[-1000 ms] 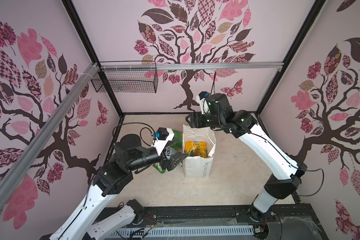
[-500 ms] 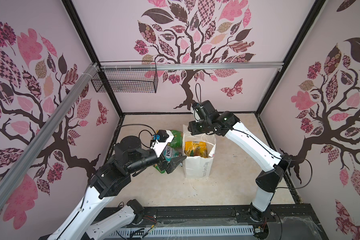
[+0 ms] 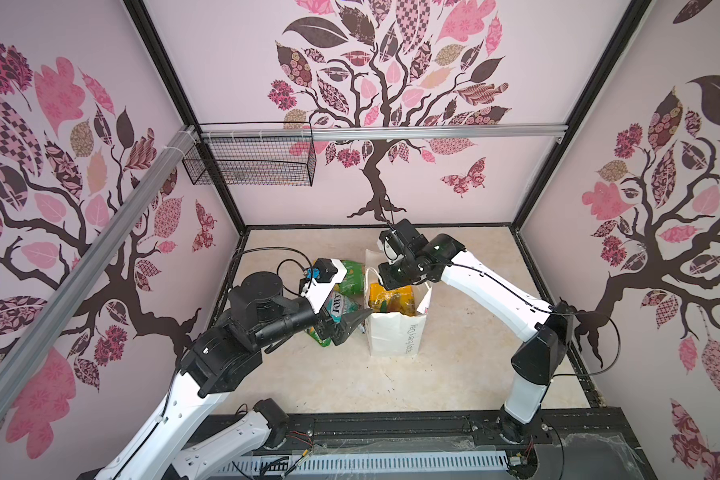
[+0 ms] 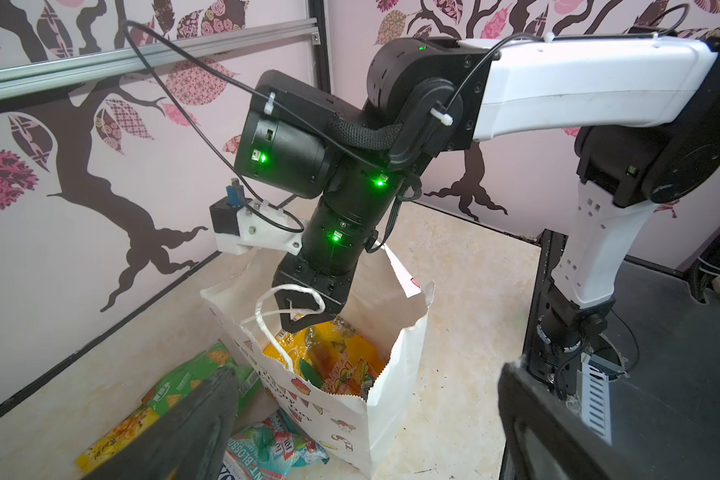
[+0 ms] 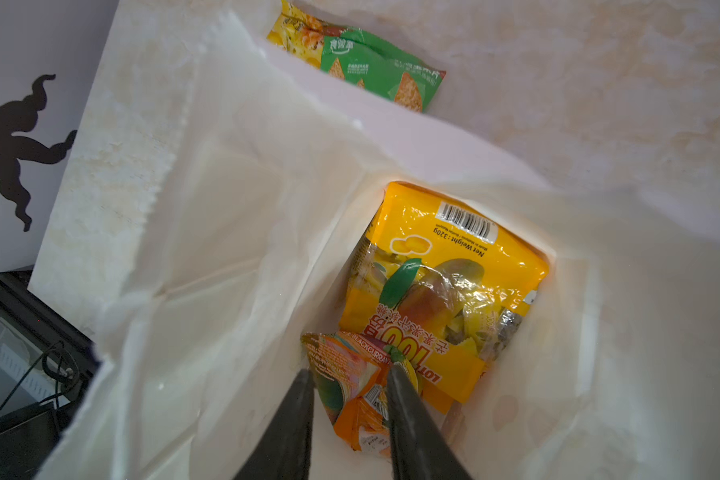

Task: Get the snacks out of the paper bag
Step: 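Lower the right gripper into the paper bag toward the yellow packet, then close the right gripper on the yellow packet inside the paper bag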

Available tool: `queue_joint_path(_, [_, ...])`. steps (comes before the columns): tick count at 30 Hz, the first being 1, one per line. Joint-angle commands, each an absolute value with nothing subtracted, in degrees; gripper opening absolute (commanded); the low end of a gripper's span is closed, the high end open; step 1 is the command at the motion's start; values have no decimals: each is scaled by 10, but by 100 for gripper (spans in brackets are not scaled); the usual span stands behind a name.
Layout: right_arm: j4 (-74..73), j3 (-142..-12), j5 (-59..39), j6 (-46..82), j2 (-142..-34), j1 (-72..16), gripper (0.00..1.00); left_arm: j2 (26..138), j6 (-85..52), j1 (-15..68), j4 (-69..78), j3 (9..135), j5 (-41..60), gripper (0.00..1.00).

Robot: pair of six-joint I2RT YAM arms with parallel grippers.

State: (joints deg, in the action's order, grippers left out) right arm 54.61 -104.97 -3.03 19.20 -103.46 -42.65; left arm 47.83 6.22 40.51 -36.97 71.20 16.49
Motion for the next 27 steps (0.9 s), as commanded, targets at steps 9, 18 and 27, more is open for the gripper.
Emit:
queue_joint_path(9, [540,-997,-59,180,-1047,-425,34,483,62,406,-358,721,159,99])
queue_joint_path(18, [522,-960,-70,174,-1062,-425,39,485,62,406,-357,722,156,99])
queue_joint_path(27, [530,-975,-31,169,-1103,-425,66,480,65,407,-363,717,146,99])
